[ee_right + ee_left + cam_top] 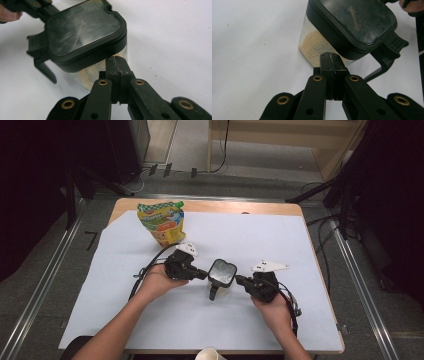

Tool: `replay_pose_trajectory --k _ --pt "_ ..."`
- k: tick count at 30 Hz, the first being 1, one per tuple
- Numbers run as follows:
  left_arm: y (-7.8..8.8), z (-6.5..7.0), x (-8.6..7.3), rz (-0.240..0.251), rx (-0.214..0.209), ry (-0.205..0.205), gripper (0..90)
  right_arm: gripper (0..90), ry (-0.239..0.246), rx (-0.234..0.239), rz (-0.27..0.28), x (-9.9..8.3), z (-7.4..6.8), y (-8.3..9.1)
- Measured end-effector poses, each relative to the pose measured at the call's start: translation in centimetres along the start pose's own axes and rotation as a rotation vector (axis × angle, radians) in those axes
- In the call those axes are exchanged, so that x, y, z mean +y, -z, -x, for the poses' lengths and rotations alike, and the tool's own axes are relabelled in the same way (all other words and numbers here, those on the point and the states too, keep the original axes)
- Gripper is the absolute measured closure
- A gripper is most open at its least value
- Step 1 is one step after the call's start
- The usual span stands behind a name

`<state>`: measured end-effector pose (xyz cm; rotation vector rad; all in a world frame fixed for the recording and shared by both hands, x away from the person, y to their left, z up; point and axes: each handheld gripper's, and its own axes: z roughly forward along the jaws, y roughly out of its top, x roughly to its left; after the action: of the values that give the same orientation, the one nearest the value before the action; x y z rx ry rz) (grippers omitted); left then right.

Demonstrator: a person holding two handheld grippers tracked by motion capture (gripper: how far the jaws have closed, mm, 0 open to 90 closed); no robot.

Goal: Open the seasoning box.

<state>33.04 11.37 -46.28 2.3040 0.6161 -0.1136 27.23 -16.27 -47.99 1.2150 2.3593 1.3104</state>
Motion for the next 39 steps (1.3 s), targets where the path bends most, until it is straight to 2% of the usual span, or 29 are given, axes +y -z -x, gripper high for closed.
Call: replay_pose_trajectory --k 11,16,19,22,28,31,34,36,37,39 --pt "-0.4 0.8 0.2 -0.009 -0.015 -0.015 90.0 90.0 -0.028 -0.021 0.018 0.2 0.8 -0.4" --pt "-0.8 1.4 0.3 -0.023 -0.042 -0.031 90.0 90.0 -0.041 -0.049 0.028 0.3 1.0 -0.8" --pt "-1.2 1.9 0.4 -0.026 -0.072 -0.051 90.0 90.0 -0.045 -0.056 0.033 0.5 1.4 -1.0" --pt "-1.5 2.2 0.4 -0.027 -0.102 -0.055 90.0 90.0 -0.046 -0.046 0.032 0.5 1.7 -0.9" --pt "-0.9 2.1 0.5 -0.011 -0.097 -0.062 88.0 90.0 -0.032 -0.049 0.055 0.8 1.5 0.5" --pt "-0.3 1.8 0.4 -0.01 -0.082 -0.046 85.7 90.0 -0.034 -0.035 0.057 0.4 1.3 1.3" --pt "0.1 1.4 0.3 -0.012 -0.094 -0.015 81.8 90.0 -0.009 -0.032 0.046 -0.2 0.6 1.8" --pt "0.5 1.3 0.4 0.005 -0.094 -0.015 78.2 90.0 -0.009 -0.03 0.046 -0.4 0.3 2.2" --pt "0.6 1.2 0.4 0.012 -0.096 -0.017 73.0 90.0 -0.017 -0.029 0.052 -0.6 0.2 2.8" --pt "0.8 1.0 0.5 0.015 -0.088 -0.018 71.1 90.0 -0.022 -0.025 0.058 -0.6 0.1 3.1"
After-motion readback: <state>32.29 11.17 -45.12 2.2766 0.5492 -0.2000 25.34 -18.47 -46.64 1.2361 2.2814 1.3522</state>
